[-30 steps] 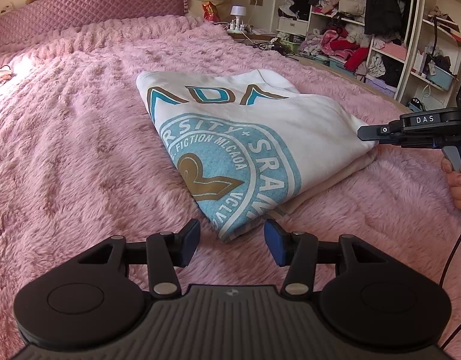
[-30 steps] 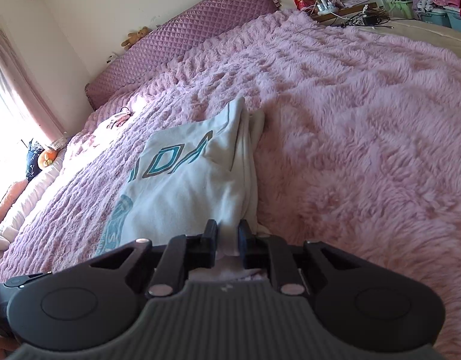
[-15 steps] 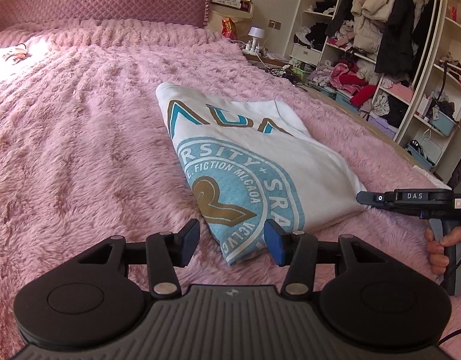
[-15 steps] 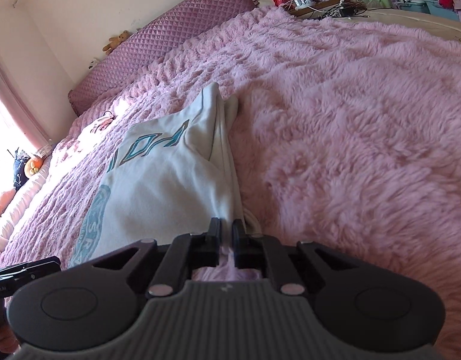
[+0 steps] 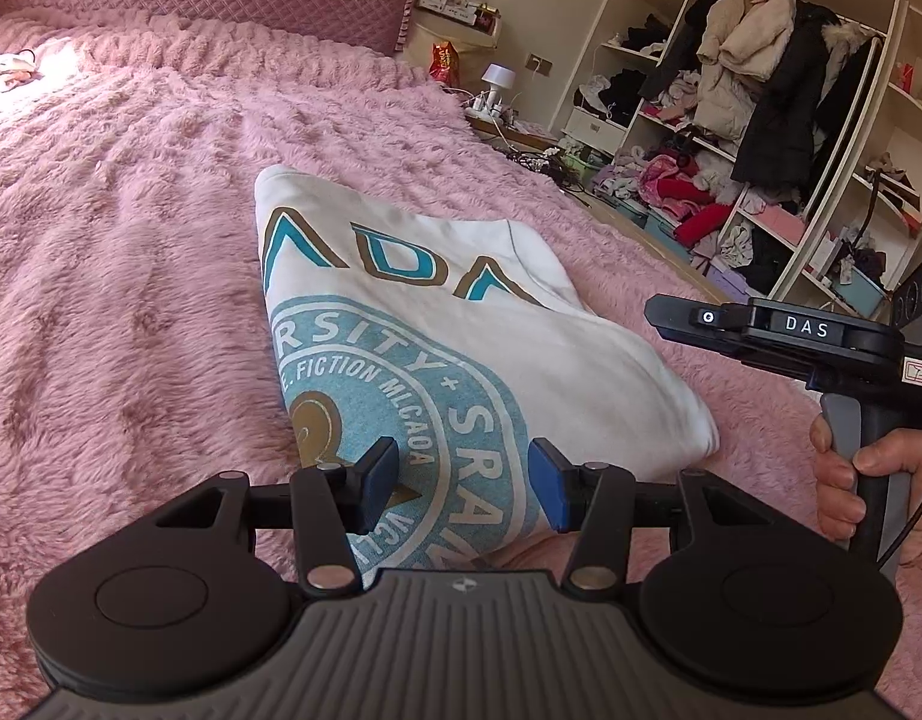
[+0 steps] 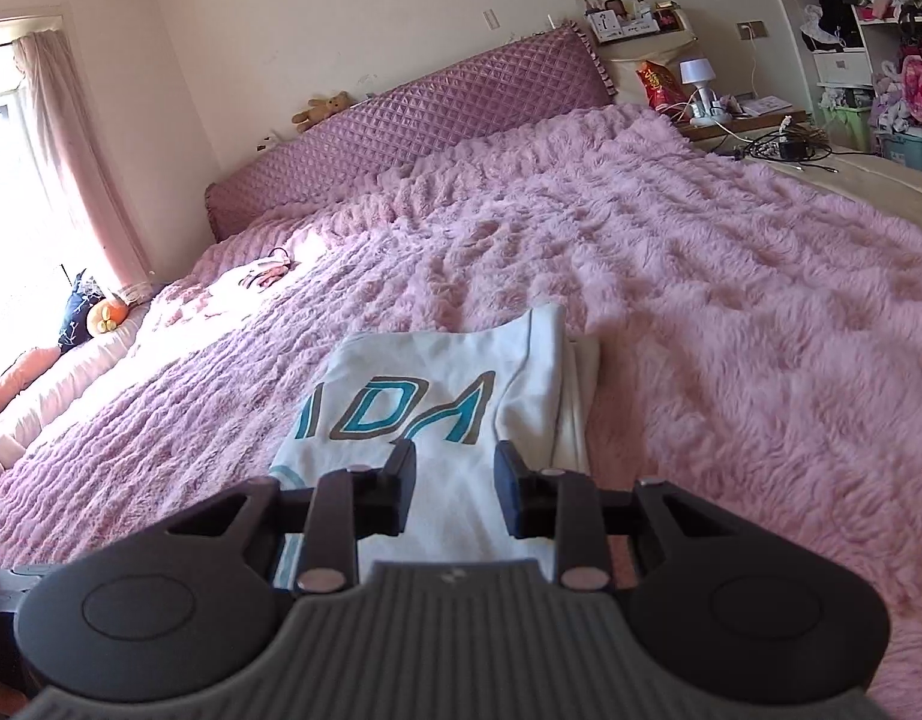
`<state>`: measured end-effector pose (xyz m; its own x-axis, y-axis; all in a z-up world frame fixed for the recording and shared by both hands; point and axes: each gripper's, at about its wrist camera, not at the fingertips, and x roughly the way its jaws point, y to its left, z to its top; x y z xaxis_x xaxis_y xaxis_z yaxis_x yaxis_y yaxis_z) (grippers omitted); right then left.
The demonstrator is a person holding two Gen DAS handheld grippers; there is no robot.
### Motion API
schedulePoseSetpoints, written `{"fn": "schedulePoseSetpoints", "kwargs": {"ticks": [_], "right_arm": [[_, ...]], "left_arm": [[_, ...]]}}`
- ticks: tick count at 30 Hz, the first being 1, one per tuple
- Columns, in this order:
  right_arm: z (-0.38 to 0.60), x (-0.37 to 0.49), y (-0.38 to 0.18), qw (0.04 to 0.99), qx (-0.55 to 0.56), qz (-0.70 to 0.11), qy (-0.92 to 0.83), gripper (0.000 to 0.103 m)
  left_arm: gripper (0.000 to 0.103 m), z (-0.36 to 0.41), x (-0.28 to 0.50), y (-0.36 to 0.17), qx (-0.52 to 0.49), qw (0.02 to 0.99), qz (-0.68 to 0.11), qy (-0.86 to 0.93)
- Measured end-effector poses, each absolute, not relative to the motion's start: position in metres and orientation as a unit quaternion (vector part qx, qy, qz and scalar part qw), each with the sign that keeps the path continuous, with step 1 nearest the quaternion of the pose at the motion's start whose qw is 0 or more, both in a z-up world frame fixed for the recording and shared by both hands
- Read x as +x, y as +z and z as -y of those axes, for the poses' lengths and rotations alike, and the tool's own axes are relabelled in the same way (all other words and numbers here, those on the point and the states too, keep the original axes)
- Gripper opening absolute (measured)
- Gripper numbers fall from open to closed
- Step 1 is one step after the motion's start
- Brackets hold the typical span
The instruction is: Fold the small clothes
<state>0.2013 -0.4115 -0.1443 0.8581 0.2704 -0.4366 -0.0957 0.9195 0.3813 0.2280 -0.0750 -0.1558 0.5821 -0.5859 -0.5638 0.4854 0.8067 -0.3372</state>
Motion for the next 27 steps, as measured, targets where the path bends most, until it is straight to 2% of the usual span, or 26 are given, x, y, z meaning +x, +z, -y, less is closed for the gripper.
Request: {"fn": "schedulePoseSetpoints", "kwargs": {"ticks": [3,7,10,14,15,17,18,19,23,27], "right_arm": [[0.406,0.216,-0.157,0.942,0.167,-0.277,0.089,0.024],[0.411,0.223,-0.181,0.935,0.163,-0.308,0.067,0.014],[0.418,0.223,-0.191,0.93,0.186,-0.311,0.065,0.011],[0.419,0.224,-0.189,0.93,0.175,-0.316,0.067,0.011],[0.418,0.224,-0.184,0.931,0.168,-0.315,0.074,0.015],[0.425,0.22,-0.173,0.934,0.177,-0.298,0.091,0.036],[0.43,0.218,-0.168,0.934,0.187,-0.289,0.096,0.053],[0.436,0.216,-0.163,0.934,0.199,-0.28,0.099,0.06],[0.462,0.225,-0.159,0.923,0.223,-0.291,0.119,0.06],[0.488,0.237,-0.172,0.887,0.297,-0.315,0.159,0.063]], "left_arm": [[0.06,0.076,0.229,-0.16,-0.071,0.884,-0.35,-0.303],[0.064,0.079,0.234,-0.167,-0.064,0.874,-0.367,-0.313],[0.066,0.079,0.238,-0.171,-0.069,0.869,-0.375,-0.315],[0.067,0.075,0.238,-0.165,-0.081,0.867,-0.376,-0.317],[0.067,0.072,0.239,-0.161,-0.089,0.867,-0.373,-0.319],[0.069,0.061,0.243,-0.155,-0.117,0.862,-0.369,-0.327],[0.076,0.054,0.248,-0.153,-0.135,0.857,-0.369,-0.333],[0.079,0.047,0.252,-0.153,-0.151,0.853,-0.369,-0.337],[0.081,0.012,0.278,-0.161,-0.229,0.834,-0.378,-0.33],[0.081,-0.017,0.308,-0.188,-0.336,0.784,-0.404,-0.329]]}}
